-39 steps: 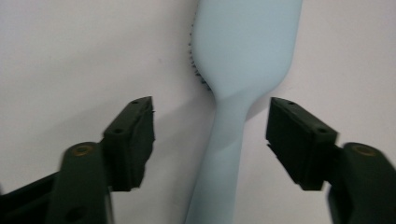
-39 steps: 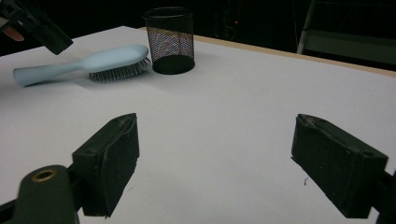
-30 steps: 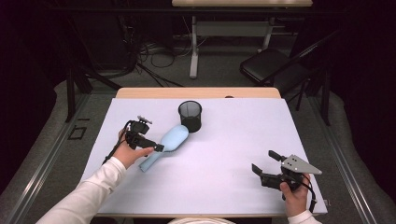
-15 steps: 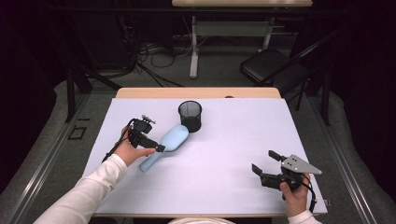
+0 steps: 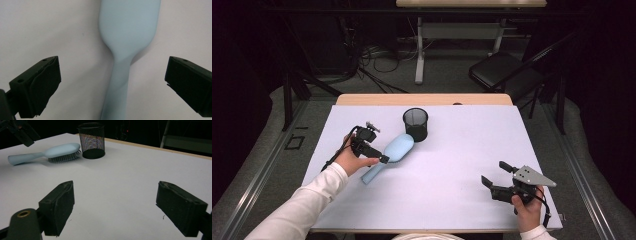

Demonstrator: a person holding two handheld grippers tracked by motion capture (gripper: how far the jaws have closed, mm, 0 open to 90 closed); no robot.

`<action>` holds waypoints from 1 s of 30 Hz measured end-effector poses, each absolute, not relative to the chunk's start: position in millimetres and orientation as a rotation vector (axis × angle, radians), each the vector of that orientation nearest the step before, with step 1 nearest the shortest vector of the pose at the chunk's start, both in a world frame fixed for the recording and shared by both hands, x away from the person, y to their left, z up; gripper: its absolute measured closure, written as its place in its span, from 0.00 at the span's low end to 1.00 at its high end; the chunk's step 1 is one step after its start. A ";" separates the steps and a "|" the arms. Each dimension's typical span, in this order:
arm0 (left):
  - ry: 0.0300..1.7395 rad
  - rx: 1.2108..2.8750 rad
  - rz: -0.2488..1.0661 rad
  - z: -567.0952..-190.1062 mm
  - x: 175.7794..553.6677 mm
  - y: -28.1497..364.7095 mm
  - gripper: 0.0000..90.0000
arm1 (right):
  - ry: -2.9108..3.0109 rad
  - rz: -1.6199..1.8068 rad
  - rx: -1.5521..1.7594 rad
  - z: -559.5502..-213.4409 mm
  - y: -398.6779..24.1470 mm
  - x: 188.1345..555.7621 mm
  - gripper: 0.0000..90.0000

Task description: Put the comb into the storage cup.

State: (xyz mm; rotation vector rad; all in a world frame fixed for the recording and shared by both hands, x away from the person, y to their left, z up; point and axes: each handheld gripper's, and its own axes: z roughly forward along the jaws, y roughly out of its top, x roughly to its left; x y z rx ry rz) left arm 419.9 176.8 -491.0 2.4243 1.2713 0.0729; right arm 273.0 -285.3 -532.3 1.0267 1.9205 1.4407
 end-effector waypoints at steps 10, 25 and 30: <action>1.270 2.473 0.100 -489.7 420.9 173.4 0.02 | 1.921 1.439 1.031 -532.6 -285.4 273.3 0.16; 1.274 2.505 0.089 -491.9 425.0 163.9 0.02 | 1.926 1.438 1.036 -532.9 -286.1 273.8 0.16; 1.270 2.505 0.100 -493.2 426.1 163.2 0.02 | 1.929 1.442 1.035 -532.8 -285.5 273.6 0.16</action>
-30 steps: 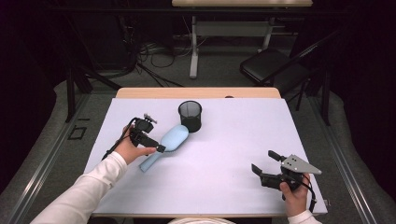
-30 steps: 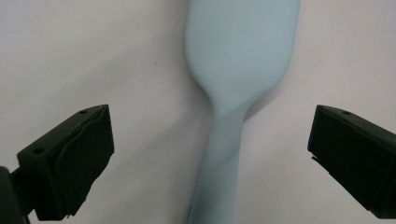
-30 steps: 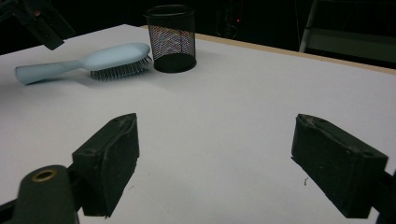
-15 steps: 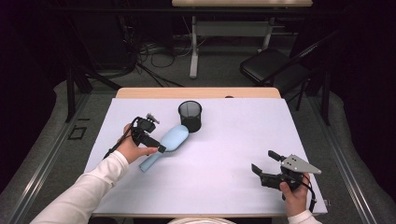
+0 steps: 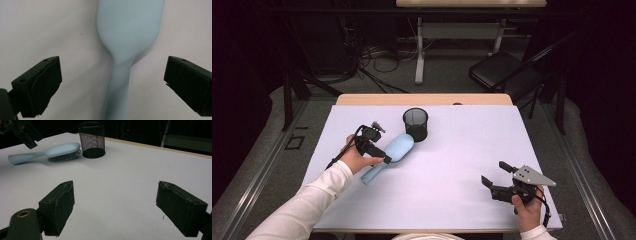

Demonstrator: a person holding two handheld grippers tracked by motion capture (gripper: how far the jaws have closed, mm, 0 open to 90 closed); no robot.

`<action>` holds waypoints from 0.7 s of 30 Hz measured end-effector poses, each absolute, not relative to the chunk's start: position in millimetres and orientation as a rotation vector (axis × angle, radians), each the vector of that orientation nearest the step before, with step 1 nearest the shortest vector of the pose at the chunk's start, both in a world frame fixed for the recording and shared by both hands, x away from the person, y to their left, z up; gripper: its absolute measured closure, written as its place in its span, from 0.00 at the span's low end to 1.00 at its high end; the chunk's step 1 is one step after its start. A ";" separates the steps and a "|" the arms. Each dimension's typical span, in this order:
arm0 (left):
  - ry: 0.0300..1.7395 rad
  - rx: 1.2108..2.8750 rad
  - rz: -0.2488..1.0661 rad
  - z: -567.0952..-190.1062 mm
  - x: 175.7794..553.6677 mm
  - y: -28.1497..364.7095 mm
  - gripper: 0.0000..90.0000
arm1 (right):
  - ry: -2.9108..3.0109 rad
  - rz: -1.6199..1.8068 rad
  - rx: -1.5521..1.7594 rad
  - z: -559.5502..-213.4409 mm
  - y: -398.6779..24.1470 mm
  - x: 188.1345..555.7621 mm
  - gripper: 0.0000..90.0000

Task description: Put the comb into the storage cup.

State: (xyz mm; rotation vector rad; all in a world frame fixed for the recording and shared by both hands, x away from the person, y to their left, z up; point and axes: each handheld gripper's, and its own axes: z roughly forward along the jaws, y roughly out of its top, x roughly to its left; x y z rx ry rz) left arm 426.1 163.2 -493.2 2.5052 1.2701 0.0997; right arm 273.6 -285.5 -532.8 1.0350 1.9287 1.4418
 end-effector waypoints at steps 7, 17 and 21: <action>1.270 2.526 0.089 -497.1 426.4 160.8 0.02 | 1.933 1.443 1.033 -533.1 -285.7 273.9 0.16; 1.283 2.569 0.023 -505.4 429.2 155.0 0.05 | 1.941 1.443 1.035 -533.4 -285.9 274.4 0.16; 1.301 2.566 -0.006 -508.1 431.0 153.2 0.10 | 1.941 1.444 1.039 -533.4 -286.1 274.3 0.16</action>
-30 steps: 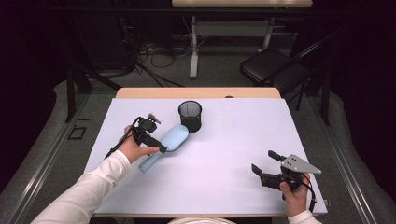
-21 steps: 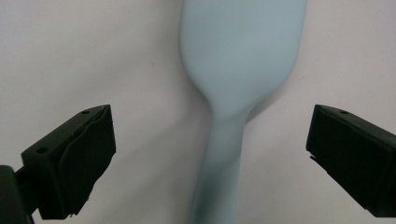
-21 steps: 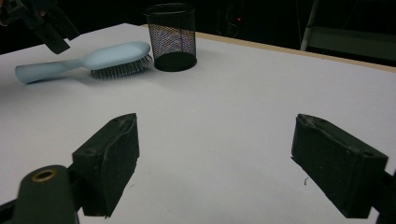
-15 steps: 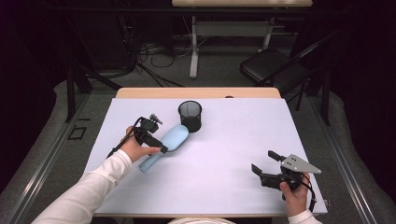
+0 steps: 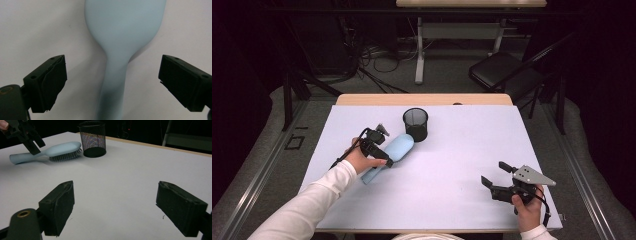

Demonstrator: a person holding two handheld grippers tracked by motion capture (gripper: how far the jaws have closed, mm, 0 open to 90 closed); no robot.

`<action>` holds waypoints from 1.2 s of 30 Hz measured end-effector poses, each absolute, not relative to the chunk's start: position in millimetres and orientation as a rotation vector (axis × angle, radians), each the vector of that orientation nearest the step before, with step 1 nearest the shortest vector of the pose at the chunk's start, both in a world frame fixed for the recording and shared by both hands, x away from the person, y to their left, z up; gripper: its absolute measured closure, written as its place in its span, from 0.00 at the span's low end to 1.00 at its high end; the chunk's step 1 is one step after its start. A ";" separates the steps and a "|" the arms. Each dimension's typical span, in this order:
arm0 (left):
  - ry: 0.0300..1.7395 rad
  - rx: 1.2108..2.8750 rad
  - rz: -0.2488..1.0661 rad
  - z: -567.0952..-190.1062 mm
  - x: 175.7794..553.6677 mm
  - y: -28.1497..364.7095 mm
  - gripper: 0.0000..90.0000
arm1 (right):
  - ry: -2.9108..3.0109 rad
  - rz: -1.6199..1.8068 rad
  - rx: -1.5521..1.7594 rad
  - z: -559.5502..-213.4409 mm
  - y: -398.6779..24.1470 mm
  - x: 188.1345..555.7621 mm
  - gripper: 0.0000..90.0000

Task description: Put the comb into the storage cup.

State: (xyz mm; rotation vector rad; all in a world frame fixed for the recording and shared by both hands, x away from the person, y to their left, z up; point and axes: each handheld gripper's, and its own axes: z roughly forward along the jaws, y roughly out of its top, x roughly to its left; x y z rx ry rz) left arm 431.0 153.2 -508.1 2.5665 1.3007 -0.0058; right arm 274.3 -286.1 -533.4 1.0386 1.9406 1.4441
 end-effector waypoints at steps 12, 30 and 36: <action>1.313 2.615 -0.002 -515.1 431.1 146.9 0.29 | 1.942 1.449 1.042 -533.6 -286.7 274.9 0.16; 1.258 2.659 0.034 -517.5 430.5 142.5 0.49 | 1.943 1.455 1.041 -534.1 -286.7 275.3 0.16; 1.249 2.688 0.065 -520.3 430.5 141.5 0.55 | 1.945 1.455 1.040 -534.1 -286.7 275.4 0.16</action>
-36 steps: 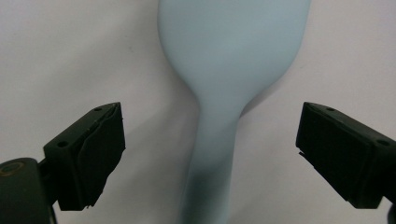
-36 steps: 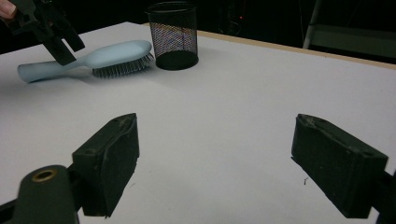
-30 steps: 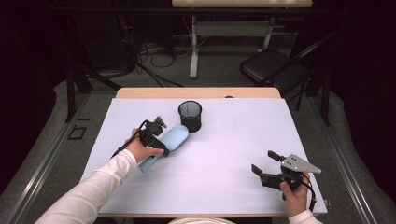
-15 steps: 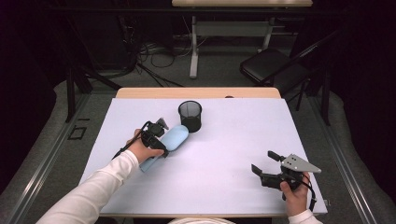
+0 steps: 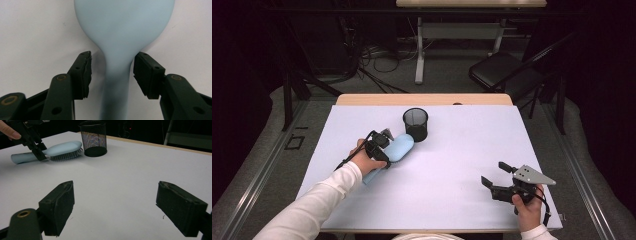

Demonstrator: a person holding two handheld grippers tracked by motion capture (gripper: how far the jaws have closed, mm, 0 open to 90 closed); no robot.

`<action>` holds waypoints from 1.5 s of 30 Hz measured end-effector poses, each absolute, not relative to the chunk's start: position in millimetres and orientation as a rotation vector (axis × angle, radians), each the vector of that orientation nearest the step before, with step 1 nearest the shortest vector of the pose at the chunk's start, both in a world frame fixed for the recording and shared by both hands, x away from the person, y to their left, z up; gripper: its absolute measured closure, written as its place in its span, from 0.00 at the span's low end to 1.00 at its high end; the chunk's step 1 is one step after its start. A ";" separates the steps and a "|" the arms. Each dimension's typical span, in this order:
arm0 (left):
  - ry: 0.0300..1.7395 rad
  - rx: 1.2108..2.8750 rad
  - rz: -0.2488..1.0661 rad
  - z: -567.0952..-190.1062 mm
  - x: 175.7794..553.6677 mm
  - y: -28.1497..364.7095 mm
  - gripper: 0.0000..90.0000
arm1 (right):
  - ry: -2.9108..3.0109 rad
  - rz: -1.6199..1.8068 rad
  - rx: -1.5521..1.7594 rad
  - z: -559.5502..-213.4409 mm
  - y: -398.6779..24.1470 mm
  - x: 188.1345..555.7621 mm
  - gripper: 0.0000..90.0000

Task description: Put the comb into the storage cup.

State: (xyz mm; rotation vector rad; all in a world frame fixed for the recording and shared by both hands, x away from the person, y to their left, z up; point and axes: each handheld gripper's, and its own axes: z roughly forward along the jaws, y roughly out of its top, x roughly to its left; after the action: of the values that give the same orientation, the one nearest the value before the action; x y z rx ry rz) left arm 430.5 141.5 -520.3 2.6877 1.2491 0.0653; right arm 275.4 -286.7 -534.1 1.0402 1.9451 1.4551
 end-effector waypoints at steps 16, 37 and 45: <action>1.226 2.707 0.084 -523.5 430.0 137.7 0.68 | 1.954 1.455 1.040 -534.3 -286.8 275.7 0.16; 1.228 2.698 0.074 -525.2 429.3 137.7 0.75 | 1.967 1.450 1.046 -534.6 -287.4 276.1 0.16; 1.220 2.699 0.083 -525.3 428.5 137.7 0.75 | 1.966 1.452 1.045 -534.7 -287.4 276.1 0.16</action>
State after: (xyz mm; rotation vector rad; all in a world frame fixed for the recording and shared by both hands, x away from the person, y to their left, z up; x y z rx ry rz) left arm 428.5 137.7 -525.3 2.6990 1.2203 0.0825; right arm 276.1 -287.4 -534.7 1.0453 1.9660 1.4522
